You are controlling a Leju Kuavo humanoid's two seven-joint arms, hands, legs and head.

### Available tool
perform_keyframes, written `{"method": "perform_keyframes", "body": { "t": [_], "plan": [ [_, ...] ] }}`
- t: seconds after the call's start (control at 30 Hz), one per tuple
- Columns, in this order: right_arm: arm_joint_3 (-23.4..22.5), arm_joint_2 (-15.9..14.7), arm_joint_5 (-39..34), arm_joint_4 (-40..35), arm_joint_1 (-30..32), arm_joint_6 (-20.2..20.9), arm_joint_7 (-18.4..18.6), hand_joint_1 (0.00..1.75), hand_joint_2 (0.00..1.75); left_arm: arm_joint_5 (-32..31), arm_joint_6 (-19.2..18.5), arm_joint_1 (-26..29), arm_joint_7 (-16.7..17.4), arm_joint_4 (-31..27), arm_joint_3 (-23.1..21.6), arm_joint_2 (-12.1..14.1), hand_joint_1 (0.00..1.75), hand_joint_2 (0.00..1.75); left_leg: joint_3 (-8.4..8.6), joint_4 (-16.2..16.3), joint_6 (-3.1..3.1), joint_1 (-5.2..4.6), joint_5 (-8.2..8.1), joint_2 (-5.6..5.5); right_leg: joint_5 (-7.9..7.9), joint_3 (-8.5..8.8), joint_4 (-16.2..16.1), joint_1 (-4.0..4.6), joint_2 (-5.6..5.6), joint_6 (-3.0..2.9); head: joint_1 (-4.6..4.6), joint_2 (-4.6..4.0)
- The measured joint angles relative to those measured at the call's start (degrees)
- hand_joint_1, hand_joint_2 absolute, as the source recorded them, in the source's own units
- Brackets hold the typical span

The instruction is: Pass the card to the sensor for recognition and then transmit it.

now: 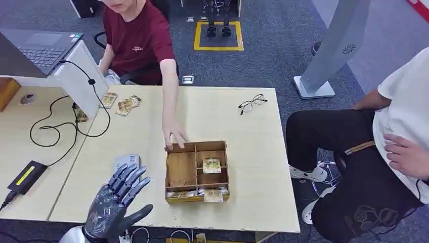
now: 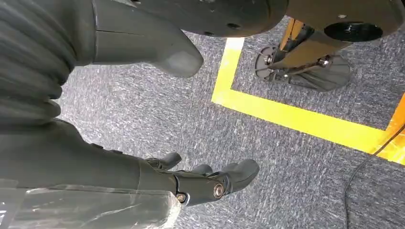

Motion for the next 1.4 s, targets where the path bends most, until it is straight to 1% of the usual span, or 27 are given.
{"method": "perform_keyframes", "body": {
  "t": [0.17,0.23,0.3,0.43,0.47,0.5,0.53,0.57,0.63,0.67,0.7,0.8,0.87,0.93,1.03,1.1,1.27,1.4],
  "plan": [
    [-0.1,0.0,0.1,0.0,0.0,-0.1,0.3,0.0,1.75,-3.2,1.7,0.8,2.0,0.1,-3.1,0.3,0.0,1.75,0.0,0.0,0.0,0.0,0.0,0.0,0.0,-0.01,0.0,0.0,-0.01,0.0,0.02,0.0],
    [-0.1,0.0,0.4,0.0,0.0,-0.1,0.3,0.0,1.75,-5.1,2.5,0.7,3.6,0.5,-4.2,0.3,0.0,1.75,0.0,0.0,0.0,0.0,0.0,0.0,0.0,-0.01,0.0,0.0,-0.01,0.0,0.02,0.0],
    [-0.2,0.0,0.7,0.0,0.0,-0.2,0.3,0.0,1.75,-7.2,3.2,0.5,5.5,1.4,-5.6,0.3,0.0,1.75,0.0,0.0,0.0,0.0,0.0,0.0,0.0,-0.01,0.0,0.0,-0.01,0.0,0.0,0.0],
    [-0.4,0.0,1.2,0.0,0.0,-0.5,-0.3,0.0,1.75,-12.2,5.3,-0.6,9.3,5.0,-8.2,0.1,0.0,1.75,0.01,0.0,0.0,0.0,0.0,0.0,0.0,0.01,0.0,0.0,-0.01,0.0,0.02,0.0],
    [-0.4,0.1,2.0,-0.1,0.0,-0.6,-1.4,0.0,1.75,-12.5,5.3,-0.7,11.0,5.9,-8.5,0.0,0.0,1.75,0.03,0.0,0.0,0.0,0.0,0.0,0.01,0.0,0.0,0.0,0.01,0.0,0.02,0.0],
    [-0.3,0.4,3.0,-0.4,0.3,-0.8,-1.5,0.0,1.75,-12.8,5.4,-0.7,12.7,6.7,-8.9,-0.1,0.0,1.75,0.04,0.0,0.0,0.0,0.0,0.03,0.01,-0.01,0.0,0.0,0.03,0.0,0.0,0.0],
    [0.1,1.5,4.1,-2.1,1.3,-1.1,0.3,0.0,1.75,-13.2,5.6,-0.6,14.5,7.3,-9.2,-0.1,0.0,1.75,0.07,0.0,0.0,0.02,0.0,0.02,0.0,-0.03,0.0,0.02,0.02,-0.01,0.0,0.0],
    [0.6,2.5,5.3,-5.9,3.4,0.4,4.5,0.0,1.75,-13.5,5.9,-0.4,15.5,7.5,-9.6,-0.1,0.0,1.75,0.05,0.0,0.0,0.02,0.0,-0.06,-0.03,0.01,0.0,0.02,-0.07,-0.02,0.06,0.0],
    [3.0,5.0,7.0,-21.5,11.0,6.5,16.9,0.0,1.75,-14.1,6.3,-0.4,16.1,8.6,-10.4,-0.1,0.0,1.75,0.02,0.0,0.0,0.01,-0.01,-0.37,-0.25,0.19,0.0,0.01,-0.36,0.03,0.0,0.0],
    [4.1,5.3,6.7,-27.4,13.2,8.7,21.8,0.0,1.75,-14.4,6.4,-0.5,16.1,9.2,-10.5,-0.2,0.0,1.75,0.01,0.0,0.0,0.03,-0.01,-0.37,-0.25,0.14,0.0,0.03,-0.38,0.03,0.0,0.0],
    [5.1,5.4,6.0,-30.8,14.8,9.8,23.2,0.0,1.75,-14.6,6.4,-0.6,16.1,9.9,-10.6,-0.2,0.0,1.75,0.0,0.0,-0.04,0.03,-0.05,-0.28,-0.24,0.11,0.0,0.03,-0.29,0.02,0.13,0.0],
    [7.4,5.8,4.2,-39.1,18.8,9.4,22.2,0.0,1.75,-14.9,6.5,-1.2,16.0,11.4,-10.9,-0.4,0.0,1.75,0.03,0.0,-0.08,0.02,-0.14,-0.17,-0.24,0.09,0.0,0.01,-0.18,0.02,0.15,0.0],
    [8.3,5.9,3.6,-41.7,19.5,8.9,21.8,0.0,1.75,-15.2,6.5,-1.6,16.1,12.1,-11.0,-0.5,0.0,1.75,0.06,0.0,-0.08,0.01,-0.14,-0.18,-0.24,0.09,0.0,0.0,-0.18,0.02,0.13,0.0],
    [9.4,6.0,2.7,-43.5,19.9,8.1,21.4,0.0,1.75,-17.1,6.5,-1.7,17.5,12.5,-11.0,-0.6,0.0,1.75,0.1,0.0,-0.08,0.01,-0.14,-0.19,-0.24,0.03,0.0,0.0,-0.2,0.02,0.13,0.0],
    [10.7,6.0,1.5,-45.0,20.5,7.1,21.2,0.0,1.75,-19.8,6.5,-2.3,19.0,13.8,-11.0,-1.0,0.0,1.75,0.11,0.0,-0.08,0.01,-0.13,-0.19,-0.21,0.12,0.0,0.01,-0.21,-0.01,0.13,0.0],
    [11.4,6.0,0.8,-45.6,20.8,6.7,21.2,0.0,1.75,-20.3,6.5,-2.9,19.1,14.7,-11.0,-1.3,0.0,1.75,0.13,0.0,-0.11,0.01,-0.1,-0.19,-0.19,0.15,0.0,0.01,-0.19,-0.02,0.13,0.0],
    [12.9,5.9,-1.1,-46.3,21.0,5.7,21.1,0.0,1.75,-19.8,6.5,-4.3,17.6,17.2,-10.7,-2.8,0.0,1.75,0.13,0.0,-0.1,0.01,-0.11,-0.2,-0.2,0.16,0.0,0.01,-0.2,-0.02,0.13,0.0],
    [14.2,5.6,-2.6,-46.7,21.3,4.8,21.9,0.0,1.75,-19.7,6.5,-4.9,16.6,18.3,-10.0,-4.2,0.0,1.75,0.12,0.0,-0.1,0.01,-0.11,-0.2,-0.2,0.15,0.0,0.0,-0.2,-0.02,0.15,0.0]
  ]
}}
